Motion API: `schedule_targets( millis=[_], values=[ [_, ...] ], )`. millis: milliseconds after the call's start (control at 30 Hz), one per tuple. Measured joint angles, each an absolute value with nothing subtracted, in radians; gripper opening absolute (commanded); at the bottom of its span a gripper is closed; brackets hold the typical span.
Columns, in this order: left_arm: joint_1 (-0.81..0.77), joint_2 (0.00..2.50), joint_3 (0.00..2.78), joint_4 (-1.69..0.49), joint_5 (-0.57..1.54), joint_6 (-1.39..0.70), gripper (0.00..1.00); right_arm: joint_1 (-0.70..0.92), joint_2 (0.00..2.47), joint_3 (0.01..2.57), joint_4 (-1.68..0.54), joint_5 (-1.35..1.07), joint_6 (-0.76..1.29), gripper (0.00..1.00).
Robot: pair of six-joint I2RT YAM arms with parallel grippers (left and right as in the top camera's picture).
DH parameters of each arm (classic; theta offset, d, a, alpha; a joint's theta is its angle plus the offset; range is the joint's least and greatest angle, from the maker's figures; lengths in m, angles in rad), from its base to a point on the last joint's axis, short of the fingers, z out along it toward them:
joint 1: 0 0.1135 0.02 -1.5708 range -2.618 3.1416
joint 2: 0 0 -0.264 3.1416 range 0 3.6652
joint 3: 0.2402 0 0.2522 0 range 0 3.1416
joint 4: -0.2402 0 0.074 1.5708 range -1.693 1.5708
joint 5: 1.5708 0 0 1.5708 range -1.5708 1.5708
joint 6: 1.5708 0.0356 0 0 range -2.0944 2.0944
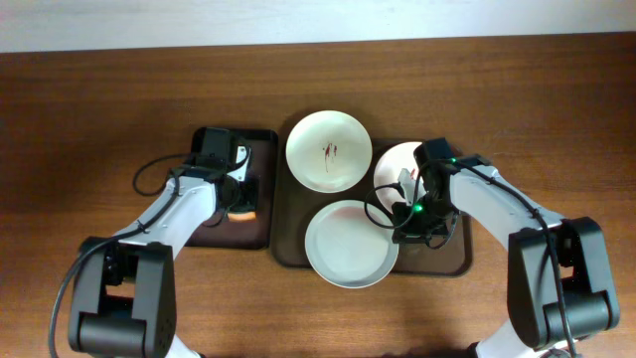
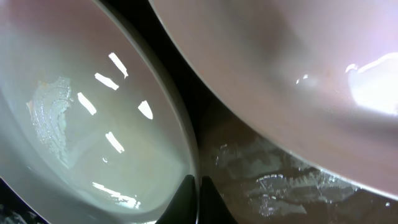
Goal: Clean dirty plates on tray and stack at the side
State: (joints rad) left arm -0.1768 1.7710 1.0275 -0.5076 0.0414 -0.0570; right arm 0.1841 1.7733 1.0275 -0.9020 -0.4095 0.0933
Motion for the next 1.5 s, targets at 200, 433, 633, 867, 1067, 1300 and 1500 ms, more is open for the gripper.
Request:
schedule_targets(
  millis=[200,433,633,867,1067,1300,1500],
  values=[
    [-0.177,1.796,1.028,-0.472,0.052,0.094,0.50,0.184,1.611,1.028,-0.927,-0.289,0.093,0.04],
    [-0.177,1.818,1.028,-0.448,0.052,0.112,0.51,0.184,1.483,1.031,-0.927,-0.140,0.093,0.04],
    [-0.177,1.818,1.028,-0.377,0.034,0.075,0.00,0.256,1.451,1.062,-0.928,0.030,0.089,0.04],
    [-0.177,1.818,1.028,-0.370,-0.005,0.022,0.48,0.484,1.450,1.147,-0.912,0.286,0.082,0.04],
    [-0.177,1.797,1.028,-0.404,-0.009,0.015,0.57,0.509,1.448,1.229,-0.912,0.428,0.078,0.04],
    [-0.177,1.708,1.032,-0.487,-0.008,-0.020,0.57,0.635,1.443,1.261,-0.912,0.645,0.076,0.04],
    [-0.177,1.708,1.032,-0.493,-0.008,-0.021,0.58,0.714,1.441,1.261,-0.910,0.764,0.075,0.04]
  ],
)
